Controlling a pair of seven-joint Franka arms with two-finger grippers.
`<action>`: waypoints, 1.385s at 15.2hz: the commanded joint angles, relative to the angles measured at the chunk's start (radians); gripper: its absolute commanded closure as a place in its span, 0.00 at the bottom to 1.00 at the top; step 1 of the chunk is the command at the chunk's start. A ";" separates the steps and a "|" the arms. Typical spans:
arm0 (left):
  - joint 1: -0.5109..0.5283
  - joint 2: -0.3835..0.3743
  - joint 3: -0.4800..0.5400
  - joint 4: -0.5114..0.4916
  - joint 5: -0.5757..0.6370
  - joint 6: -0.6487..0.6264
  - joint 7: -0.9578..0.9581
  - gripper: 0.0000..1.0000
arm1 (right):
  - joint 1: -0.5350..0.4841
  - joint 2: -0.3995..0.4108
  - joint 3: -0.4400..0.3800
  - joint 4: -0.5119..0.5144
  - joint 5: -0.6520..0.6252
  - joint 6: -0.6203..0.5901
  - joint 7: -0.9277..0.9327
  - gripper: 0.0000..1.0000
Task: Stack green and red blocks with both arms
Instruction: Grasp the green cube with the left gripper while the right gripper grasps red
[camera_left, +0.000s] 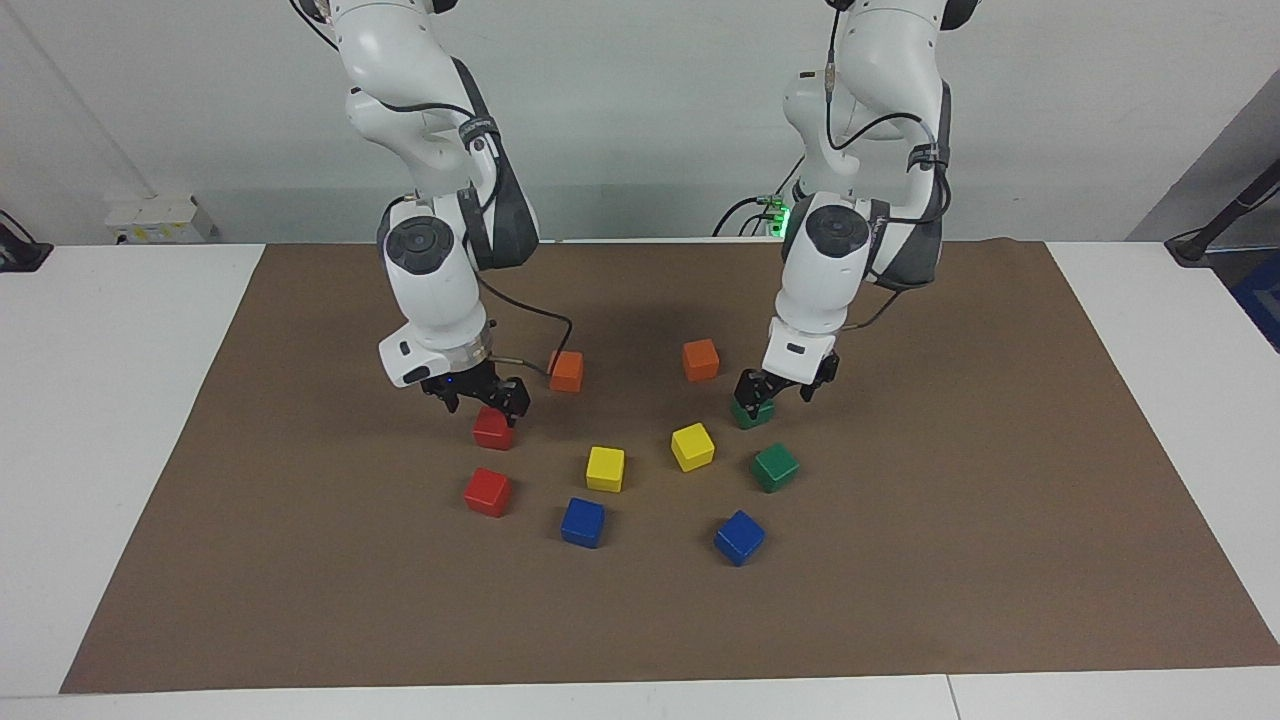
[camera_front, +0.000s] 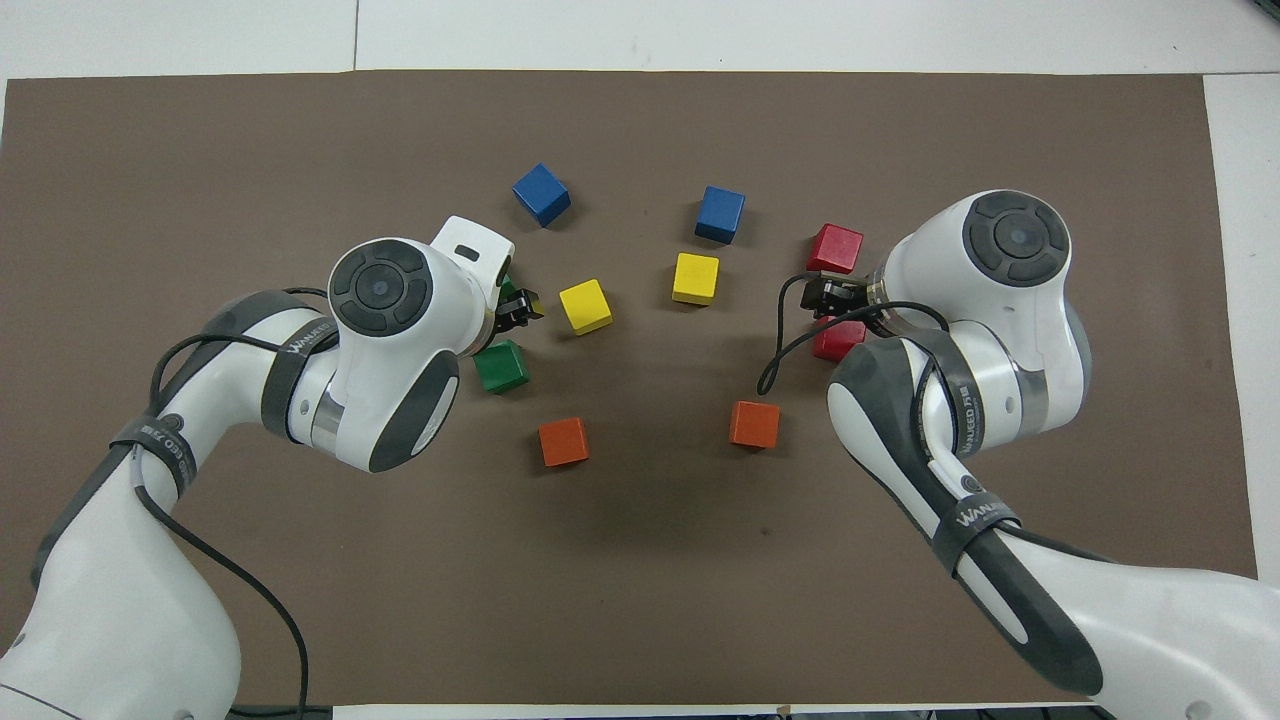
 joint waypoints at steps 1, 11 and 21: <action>-0.011 0.002 0.013 -0.034 0.029 0.041 -0.035 0.00 | 0.005 -0.023 -0.001 -0.055 0.011 0.027 -0.001 0.00; -0.051 -0.001 0.012 -0.158 0.027 0.182 -0.211 0.08 | 0.022 0.029 -0.002 -0.126 0.007 0.152 -0.026 0.00; 0.208 -0.067 0.018 -0.043 0.020 -0.116 0.334 1.00 | 0.017 0.067 -0.002 -0.121 0.005 0.228 -0.012 0.26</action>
